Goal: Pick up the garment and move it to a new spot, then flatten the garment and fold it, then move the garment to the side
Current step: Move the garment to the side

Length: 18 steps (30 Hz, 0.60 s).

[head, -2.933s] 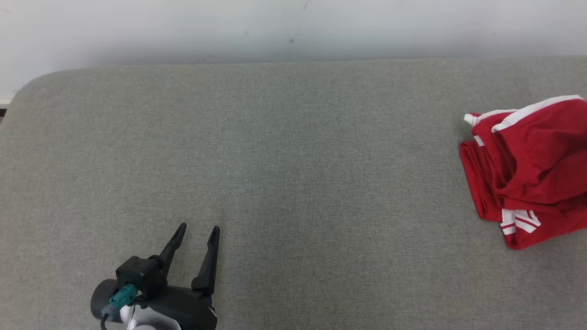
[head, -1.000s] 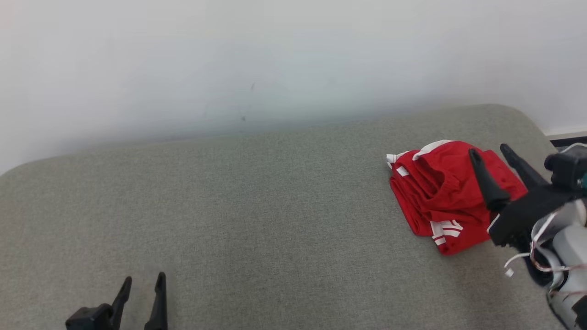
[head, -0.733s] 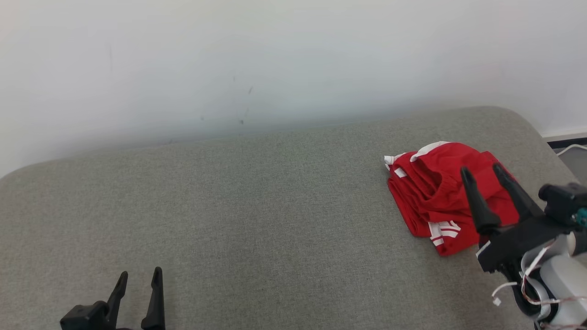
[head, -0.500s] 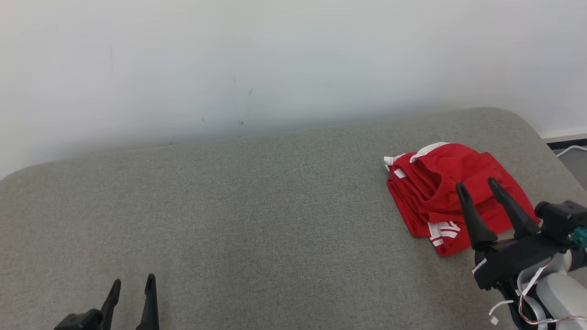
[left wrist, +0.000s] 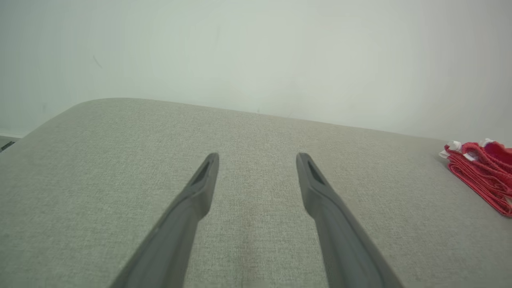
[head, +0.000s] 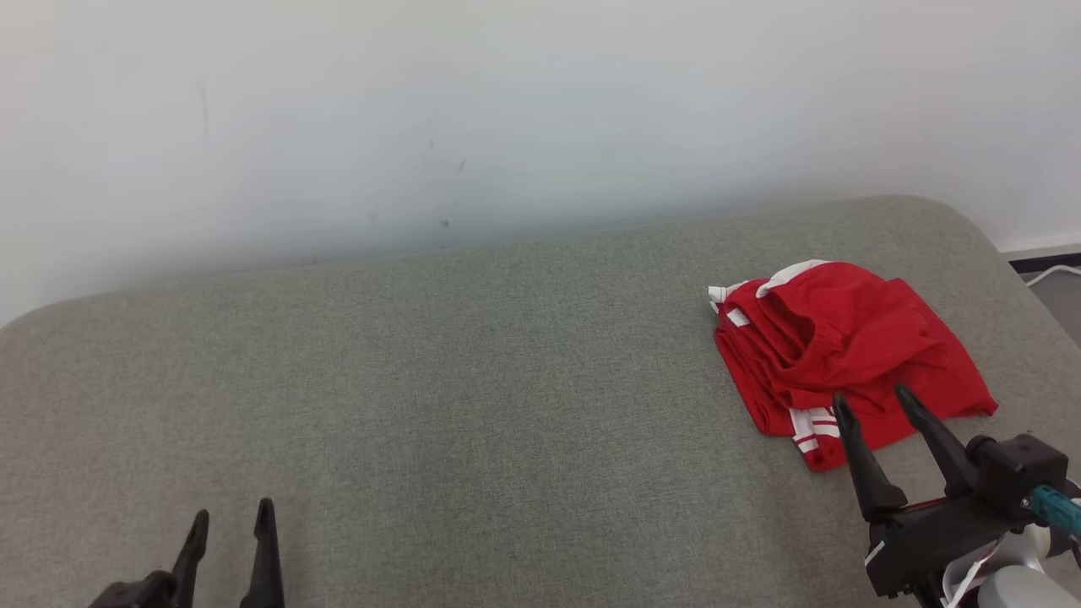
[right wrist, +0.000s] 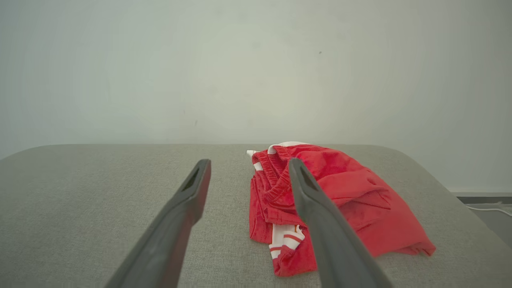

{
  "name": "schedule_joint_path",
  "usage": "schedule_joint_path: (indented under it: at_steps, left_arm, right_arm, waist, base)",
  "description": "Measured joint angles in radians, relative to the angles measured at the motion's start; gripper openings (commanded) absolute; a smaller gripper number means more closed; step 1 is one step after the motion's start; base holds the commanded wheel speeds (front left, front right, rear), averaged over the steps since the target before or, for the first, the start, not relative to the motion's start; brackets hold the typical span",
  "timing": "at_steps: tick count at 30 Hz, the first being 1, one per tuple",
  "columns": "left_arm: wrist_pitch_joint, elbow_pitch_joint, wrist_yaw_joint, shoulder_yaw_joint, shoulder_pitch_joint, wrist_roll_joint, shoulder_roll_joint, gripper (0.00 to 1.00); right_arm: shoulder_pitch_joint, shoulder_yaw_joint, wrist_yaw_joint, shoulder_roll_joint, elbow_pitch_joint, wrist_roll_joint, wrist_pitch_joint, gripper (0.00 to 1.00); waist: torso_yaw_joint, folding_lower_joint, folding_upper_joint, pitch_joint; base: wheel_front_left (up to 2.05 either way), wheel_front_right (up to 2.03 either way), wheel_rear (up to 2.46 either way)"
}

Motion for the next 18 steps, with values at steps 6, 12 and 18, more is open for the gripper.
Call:
schedule_joint_path:
  at_steps: [6,12,18]
  left_arm:
    - [0.0,-0.01,0.009,0.021,0.009,0.001,0.002,1.0]
    - [0.0,-0.034,0.017,0.039,0.011,0.025,-0.011,1.0]
    - [0.0,-0.044,0.019,0.048,0.026,0.037,-0.026,1.0]
  right_arm:
    - [0.018,-0.021,-0.001,0.017,-0.007,-0.035,0.0,1.0]
    - [0.018,-0.052,-0.008,0.034,-0.007,-0.073,-0.002,1.0]
    - [0.037,-0.082,-0.009,0.06,-0.002,-0.105,-0.004,1.0]
  waist:
    - [0.001,0.0,0.0,0.006]
    - [0.005,0.0,0.0,0.01]
    - [0.013,0.0,0.0,0.01]
  base:
    - [0.0,0.0,0.0]
    - [0.0,0.0,0.0]
    - [0.0,0.0,0.0]
